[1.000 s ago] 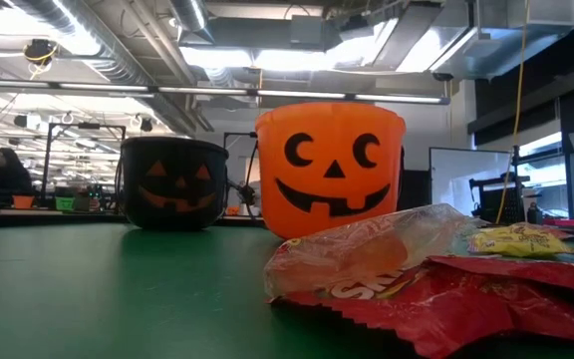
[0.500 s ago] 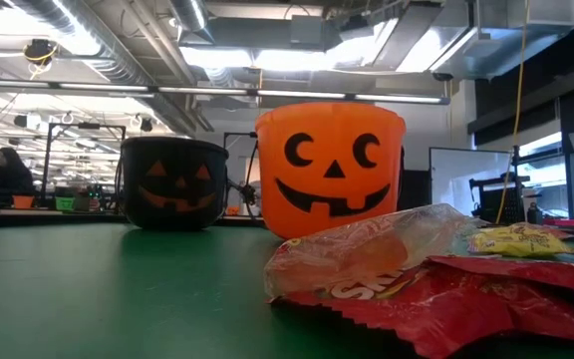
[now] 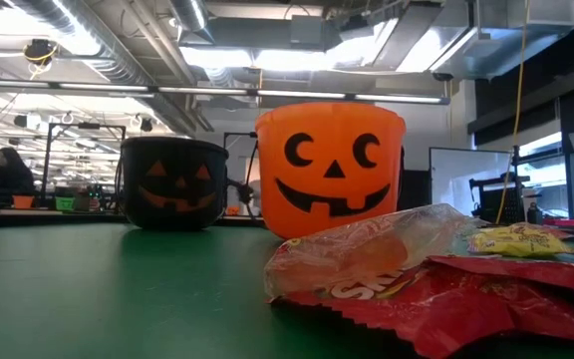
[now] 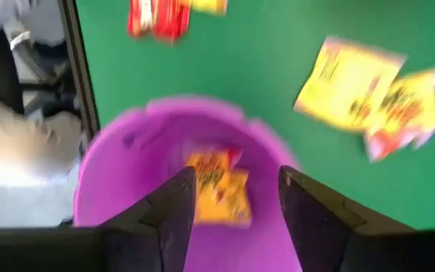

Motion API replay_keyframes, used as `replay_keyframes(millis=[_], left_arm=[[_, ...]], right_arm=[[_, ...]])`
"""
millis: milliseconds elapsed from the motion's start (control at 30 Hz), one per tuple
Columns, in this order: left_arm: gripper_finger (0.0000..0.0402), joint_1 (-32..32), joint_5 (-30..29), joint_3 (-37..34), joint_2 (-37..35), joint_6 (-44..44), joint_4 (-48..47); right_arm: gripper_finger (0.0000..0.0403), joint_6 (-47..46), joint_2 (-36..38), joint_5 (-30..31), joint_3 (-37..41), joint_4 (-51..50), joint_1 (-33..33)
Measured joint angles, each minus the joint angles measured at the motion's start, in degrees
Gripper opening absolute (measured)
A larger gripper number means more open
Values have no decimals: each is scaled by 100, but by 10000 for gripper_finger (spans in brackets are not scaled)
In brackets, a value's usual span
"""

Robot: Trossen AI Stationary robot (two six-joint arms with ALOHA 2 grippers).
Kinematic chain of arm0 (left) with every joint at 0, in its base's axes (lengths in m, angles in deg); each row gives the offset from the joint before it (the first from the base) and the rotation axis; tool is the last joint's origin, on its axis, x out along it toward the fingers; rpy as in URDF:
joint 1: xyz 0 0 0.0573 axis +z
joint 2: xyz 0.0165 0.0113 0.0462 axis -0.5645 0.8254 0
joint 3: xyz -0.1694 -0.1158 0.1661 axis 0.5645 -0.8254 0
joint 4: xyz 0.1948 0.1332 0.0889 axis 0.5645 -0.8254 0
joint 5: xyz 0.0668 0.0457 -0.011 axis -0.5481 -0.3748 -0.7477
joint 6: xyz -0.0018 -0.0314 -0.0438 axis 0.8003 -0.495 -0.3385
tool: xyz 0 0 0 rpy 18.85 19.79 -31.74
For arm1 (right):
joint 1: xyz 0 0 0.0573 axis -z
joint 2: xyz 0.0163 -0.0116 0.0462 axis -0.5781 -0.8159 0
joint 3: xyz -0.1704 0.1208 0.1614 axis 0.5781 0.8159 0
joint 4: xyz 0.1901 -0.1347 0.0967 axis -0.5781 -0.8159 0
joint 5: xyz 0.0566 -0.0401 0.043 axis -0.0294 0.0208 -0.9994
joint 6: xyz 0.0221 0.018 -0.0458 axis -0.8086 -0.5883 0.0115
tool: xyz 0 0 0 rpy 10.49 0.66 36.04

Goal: Sort candy
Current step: Put the orange candy into the black bin

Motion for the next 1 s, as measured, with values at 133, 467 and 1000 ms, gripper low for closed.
replay_keyframes(millis=[133, 467, 1000], left_arm=[[169, 0, -2, -1, 2, 0, 0], [169, 0, -4, -1, 2, -3, -114], [169, -263, -294, -3, -15, -770, -1828]], right_arm=[[189, 671, 2, 499, -219, 278, 327], [189, 2369, -293, 1491, -236, 2731, 894], [189, 2943, -2795, -121, -227, 4031, 618]])
